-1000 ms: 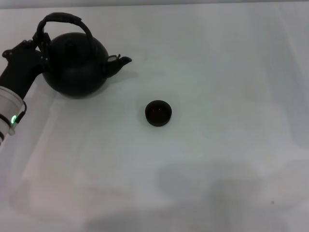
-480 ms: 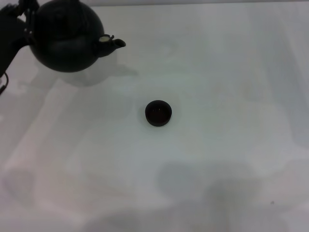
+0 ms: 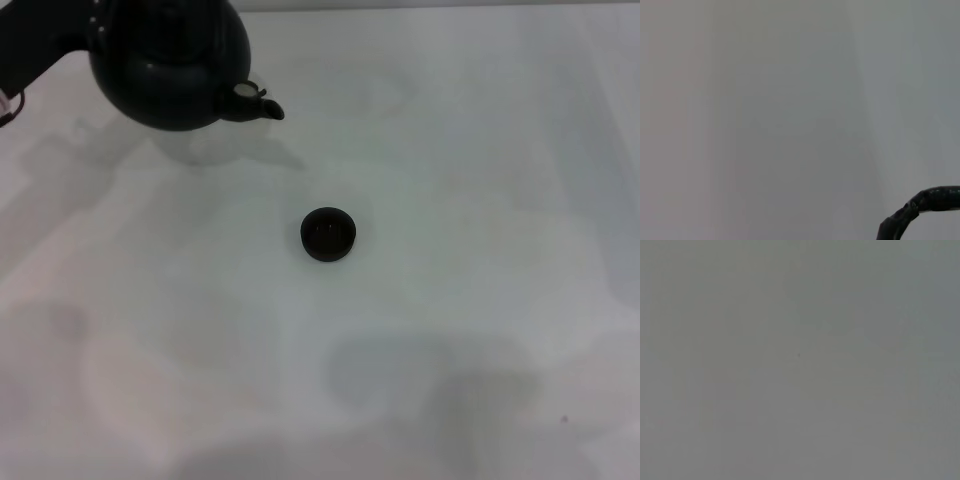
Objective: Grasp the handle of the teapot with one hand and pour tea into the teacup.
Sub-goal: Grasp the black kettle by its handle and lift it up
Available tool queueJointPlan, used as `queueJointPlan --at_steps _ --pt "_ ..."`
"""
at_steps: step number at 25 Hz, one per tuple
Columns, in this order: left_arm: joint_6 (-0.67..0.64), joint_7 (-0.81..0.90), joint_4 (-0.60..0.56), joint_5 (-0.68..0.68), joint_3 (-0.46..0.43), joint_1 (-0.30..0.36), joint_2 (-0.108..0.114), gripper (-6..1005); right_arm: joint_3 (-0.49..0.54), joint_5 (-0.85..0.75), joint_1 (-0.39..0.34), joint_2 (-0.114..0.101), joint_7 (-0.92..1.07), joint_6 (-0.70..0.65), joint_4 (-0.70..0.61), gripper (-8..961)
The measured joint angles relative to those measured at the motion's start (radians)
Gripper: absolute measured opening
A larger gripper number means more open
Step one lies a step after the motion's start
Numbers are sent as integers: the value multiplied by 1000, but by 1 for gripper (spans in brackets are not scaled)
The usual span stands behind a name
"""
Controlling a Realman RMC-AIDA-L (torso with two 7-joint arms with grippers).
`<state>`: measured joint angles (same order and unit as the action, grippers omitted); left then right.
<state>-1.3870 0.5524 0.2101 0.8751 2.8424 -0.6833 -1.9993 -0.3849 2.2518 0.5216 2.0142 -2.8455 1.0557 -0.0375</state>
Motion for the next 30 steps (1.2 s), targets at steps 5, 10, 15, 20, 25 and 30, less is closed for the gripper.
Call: queueJointPlan --at_steps 5,10,15,20,25,30 --pt "3 12 45 -85 0 -45 4 119 -1 0 1 1 0 -2 5 825" --pt "34 10 53 -159 1 -76 8 119 -3 -1 4 5 1 -1 12 825" --pt "95 8 53 -227 2 -119 -6 118 -7 -2 -3 4 8 2 21 825" --pt "105 5 52 -252 2 -144 -21 119 -16 -3 -7 4 9 2 23 825" --pt "121 -12 54 -312 2 -171 -29 119 -16 -3 -8 5 9 3 22 825" --pt "138 -31 54 -344 2 -192 -32 118 -17 -3 -9 3 9 4 18 825"
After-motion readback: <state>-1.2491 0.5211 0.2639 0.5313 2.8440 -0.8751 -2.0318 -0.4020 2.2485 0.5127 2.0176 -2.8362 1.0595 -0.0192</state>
